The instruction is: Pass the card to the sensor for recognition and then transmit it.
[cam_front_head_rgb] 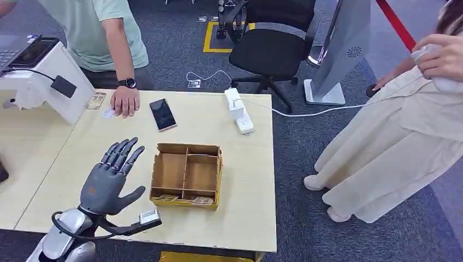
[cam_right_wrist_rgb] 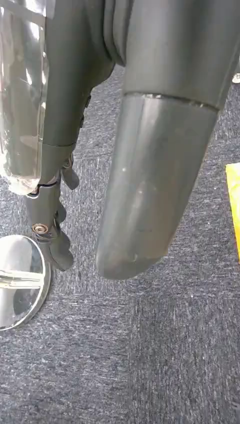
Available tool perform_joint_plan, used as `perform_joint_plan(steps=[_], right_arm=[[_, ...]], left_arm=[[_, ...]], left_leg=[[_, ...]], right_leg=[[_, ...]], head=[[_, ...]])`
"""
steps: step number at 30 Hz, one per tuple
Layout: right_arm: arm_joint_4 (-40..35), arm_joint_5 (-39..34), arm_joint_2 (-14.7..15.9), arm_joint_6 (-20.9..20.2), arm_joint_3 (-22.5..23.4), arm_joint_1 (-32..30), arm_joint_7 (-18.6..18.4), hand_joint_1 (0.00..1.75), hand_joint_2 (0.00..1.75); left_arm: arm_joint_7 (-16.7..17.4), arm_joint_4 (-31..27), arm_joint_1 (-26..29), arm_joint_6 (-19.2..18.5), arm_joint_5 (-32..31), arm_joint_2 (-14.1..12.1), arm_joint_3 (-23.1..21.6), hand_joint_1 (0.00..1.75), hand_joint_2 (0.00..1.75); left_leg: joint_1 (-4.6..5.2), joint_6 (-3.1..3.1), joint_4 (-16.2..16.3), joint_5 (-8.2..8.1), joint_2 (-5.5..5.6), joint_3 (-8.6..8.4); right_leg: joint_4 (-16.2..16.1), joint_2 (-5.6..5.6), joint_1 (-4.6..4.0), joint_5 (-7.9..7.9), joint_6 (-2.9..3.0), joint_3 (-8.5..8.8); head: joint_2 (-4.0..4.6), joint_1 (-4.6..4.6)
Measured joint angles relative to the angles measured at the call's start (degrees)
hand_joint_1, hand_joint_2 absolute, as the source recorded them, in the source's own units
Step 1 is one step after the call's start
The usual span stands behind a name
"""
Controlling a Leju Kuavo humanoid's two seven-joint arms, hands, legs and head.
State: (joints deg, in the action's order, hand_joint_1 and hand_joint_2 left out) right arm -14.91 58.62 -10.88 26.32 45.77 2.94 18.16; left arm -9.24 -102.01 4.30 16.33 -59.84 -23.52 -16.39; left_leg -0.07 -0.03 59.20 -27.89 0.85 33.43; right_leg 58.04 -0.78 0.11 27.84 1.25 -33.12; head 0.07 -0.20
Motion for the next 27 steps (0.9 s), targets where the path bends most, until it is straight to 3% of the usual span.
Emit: perform_joint_plan(steps=[8,14,20,27], right_arm=[[0.0,0.0,0.2,0.0,0.0,0.0,0.0,0.0,0.0],[0.0,-0.2,0.4,0.0,0.1,-0.1,0.0,0.0,0.0],[0.0,-0.5,0.5,0.0,0.3,-0.2,0.1,0.0,0.0],[0.0,0.0,0.5,-0.1,0.3,-0.2,0.0,0.0,0.0]], left_arm=[[-0.7,-0.6,2.5,-3.7,2.9,-4.9,0.0,0.0,1.75],[-0.3,-2.3,6.0,-3.2,4.4,-7.2,0.9,0.0,1.75],[-0.3,-4.4,9.9,-2.7,5.4,-8.0,2.3,0.0,1.75],[-0.4,-4.6,10.4,-3.9,4.1,-8.2,2.3,0.0,1.75]], left_leg=[[-0.01,0.0,0.0,0.0,0.02,0.0],[0.0,0.0,0.0,0.0,-0.01,0.0],[0.0,0.02,0.0,-0.02,0.03,0.01],[0.0,0.02,0.0,-0.02,0.03,0.0]], right_leg=[[0.0,0.03,-0.01,0.02,0.01,0.01],[0.0,0.0,-0.01,0.02,0.01,0.01],[0.0,0.03,-0.01,0.05,-0.02,0.01],[0.0,0.05,-0.01,0.04,-0.02,0.02]], head=[[-0.02,0.0],[0.0,0.0],[0.0,0.02],[0.0,0.02]])
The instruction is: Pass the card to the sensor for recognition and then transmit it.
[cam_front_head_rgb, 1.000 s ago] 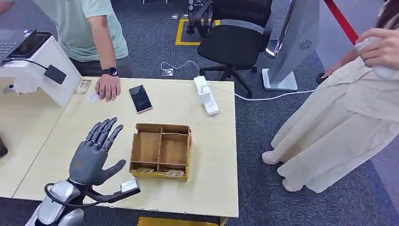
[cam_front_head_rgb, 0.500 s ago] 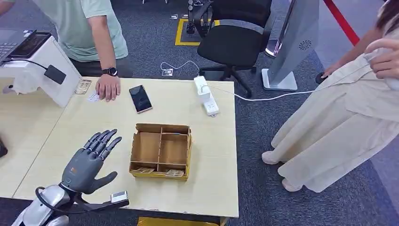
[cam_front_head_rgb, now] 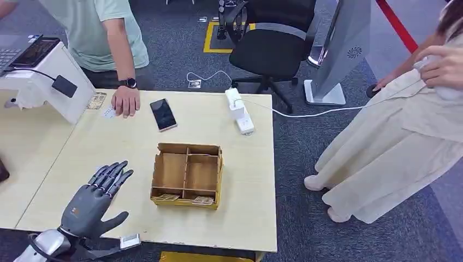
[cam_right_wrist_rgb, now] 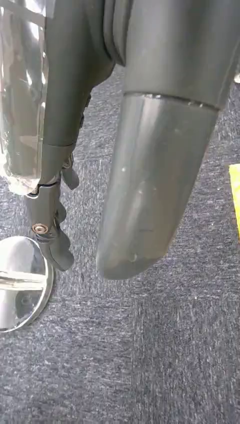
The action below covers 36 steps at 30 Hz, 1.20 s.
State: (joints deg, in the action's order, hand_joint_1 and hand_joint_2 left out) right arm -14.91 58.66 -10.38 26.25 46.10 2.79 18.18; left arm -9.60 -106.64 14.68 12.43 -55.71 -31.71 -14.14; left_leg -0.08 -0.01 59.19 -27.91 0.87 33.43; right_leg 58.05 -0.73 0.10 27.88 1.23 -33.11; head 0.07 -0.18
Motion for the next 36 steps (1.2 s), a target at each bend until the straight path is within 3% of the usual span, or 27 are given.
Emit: perform_joint_plan(steps=[20,25,36], right_arm=[[0.0,1.3,0.0,-0.4,0.0,0.9,-0.6,0.0,0.0],[0.0,1.3,0.0,-0.6,0.0,1.1,-0.6,0.0,0.0],[0.0,1.3,0.0,-0.6,0.0,1.3,-0.6,0.0,0.0]], left_arm=[[-2.2,1.9,-6.1,-4.8,-0.7,-1.1,-4.6,0.0,1.75],[-2.4,1.9,-6.2,-7.8,3.7,-3.4,-4.8,0.0,1.75],[-2.1,1.9,-5.7,-10.8,9.0,-3.6,-5.0,0.0,1.75]], left_leg=[[0.0,0.0,0.0,0.0,-0.02,-0.01],[-0.01,0.0,0.0,0.0,-0.01,-0.01],[0.0,0.0,0.0,0.0,-0.01,0.01]], right_leg=[[0.0,-0.03,0.0,-0.01,0.01,0.0],[0.0,-0.02,-0.01,0.0,0.01,-0.01],[0.0,-0.01,0.0,-0.01,0.01,0.01]], head=[[-0.02,0.02],[0.0,-0.02],[-0.02,0.0]])
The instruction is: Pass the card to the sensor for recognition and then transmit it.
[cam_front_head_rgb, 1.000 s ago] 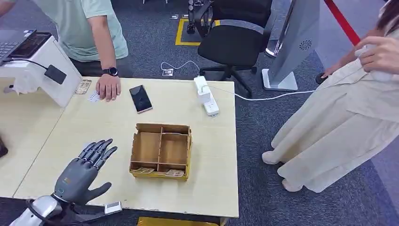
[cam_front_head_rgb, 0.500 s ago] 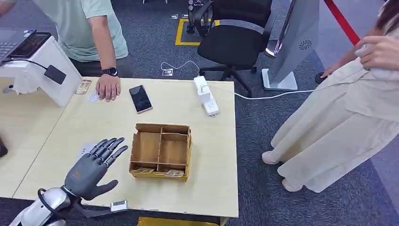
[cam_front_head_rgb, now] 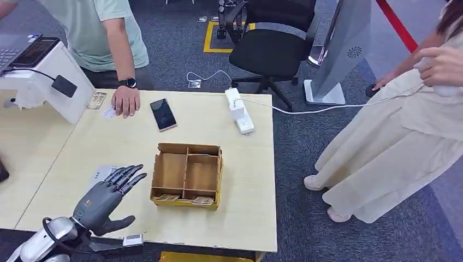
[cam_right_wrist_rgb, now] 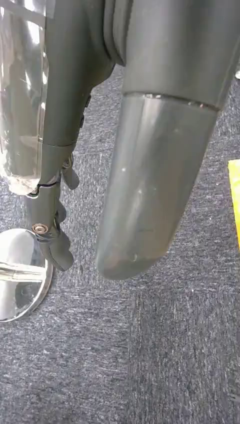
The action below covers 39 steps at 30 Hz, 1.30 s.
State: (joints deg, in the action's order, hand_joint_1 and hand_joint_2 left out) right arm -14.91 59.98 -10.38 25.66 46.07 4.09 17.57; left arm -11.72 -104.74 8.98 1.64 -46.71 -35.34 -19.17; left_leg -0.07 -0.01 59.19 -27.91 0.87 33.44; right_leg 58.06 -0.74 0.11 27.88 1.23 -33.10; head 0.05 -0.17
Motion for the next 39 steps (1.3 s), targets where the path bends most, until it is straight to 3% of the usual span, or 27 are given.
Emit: perform_joint_plan(steps=[8,19,31,39], right_arm=[[0.0,-0.1,0.0,0.0,0.0,0.2,-0.1,0.0,0.0],[0.0,0.3,0.0,0.0,-0.2,0.4,-0.4,0.0,0.0],[0.0,0.9,0.0,-0.1,-0.6,0.6,-0.8,0.0,0.0],[0.1,1.4,0.0,-0.2,-1.4,0.8,-1.3,0.0,0.0]], left_arm=[[0.2,0.0,1.4,-1.1,2.8,-1.4,-0.1,0.0,1.75],[2.8,0.3,1.7,-0.3,-1.1,-0.8,-1.7,0.0,1.75],[2.7,2.6,-1.5,0.1,-2.9,0.6,-4.0,0.0,1.75],[1.8,4.4,-4.4,-2.2,-1.9,0.8,-5.7,0.0,1.75]], left_leg=[[-0.01,0.0,0.0,0.0,0.0,-0.01],[0.0,0.0,0.0,0.0,0.0,-0.01],[0.0,0.0,0.0,0.0,0.0,-0.02],[0.0,0.0,0.0,0.01,0.0,-0.02]], right_leg=[[0.0,0.0,-0.01,0.0,0.01,0.0],[0.0,0.01,0.0,0.0,0.0,0.0],[0.0,0.0,0.0,0.0,0.0,-0.01],[0.0,0.0,0.0,-0.01,0.01,0.0]], head=[[0.02,0.0],[0.02,0.0],[0.02,-0.02],[0.02,0.0]])
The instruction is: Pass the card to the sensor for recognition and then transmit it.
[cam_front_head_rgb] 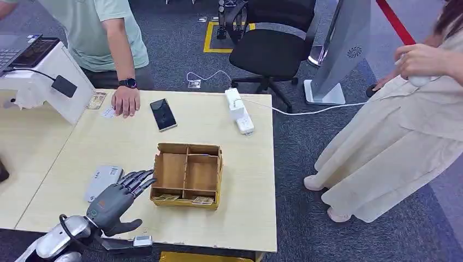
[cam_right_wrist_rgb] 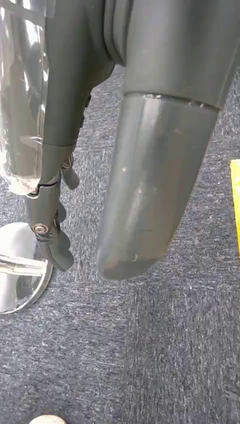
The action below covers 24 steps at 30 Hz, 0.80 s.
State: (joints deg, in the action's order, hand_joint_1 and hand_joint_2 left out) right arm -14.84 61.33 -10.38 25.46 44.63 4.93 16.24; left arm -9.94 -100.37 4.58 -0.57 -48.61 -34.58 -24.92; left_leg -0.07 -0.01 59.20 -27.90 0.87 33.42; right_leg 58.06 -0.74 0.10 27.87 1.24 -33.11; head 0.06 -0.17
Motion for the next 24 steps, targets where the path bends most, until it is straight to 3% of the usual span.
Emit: perform_joint_plan(steps=[10,17,24], right_arm=[[0.0,0.3,0.0,0.0,-0.5,0.1,-0.5,0.0,0.0],[0.0,-0.3,0.0,0.1,-0.5,0.0,-0.5,0.0,0.0],[0.0,-0.3,0.0,0.1,-0.5,0.0,-0.5,0.0,0.0]], left_arm=[[0.3,1.9,-2.7,-3.1,3.8,-0.8,-2.7,0.0,1.75],[1.1,1.7,-0.5,-2.5,4.2,-3.5,-3.2,0.0,1.75],[1.1,1.7,-0.5,-2.5,4.2,-3.5,-3.3,0.0,1.75]], left_leg=[[-0.01,0.0,0.0,0.0,-0.01,0.01],[-0.01,0.0,0.0,0.0,-0.01,0.01],[-0.01,0.0,0.0,0.0,-0.01,0.01]], right_leg=[[0.0,-0.02,0.0,0.0,0.0,0.0],[0.0,-0.01,-0.01,0.02,0.0,-0.01],[0.0,-0.01,-0.01,0.02,0.0,-0.01]], head=[[-0.02,0.0],[-0.02,-0.02],[-0.02,-0.02]])
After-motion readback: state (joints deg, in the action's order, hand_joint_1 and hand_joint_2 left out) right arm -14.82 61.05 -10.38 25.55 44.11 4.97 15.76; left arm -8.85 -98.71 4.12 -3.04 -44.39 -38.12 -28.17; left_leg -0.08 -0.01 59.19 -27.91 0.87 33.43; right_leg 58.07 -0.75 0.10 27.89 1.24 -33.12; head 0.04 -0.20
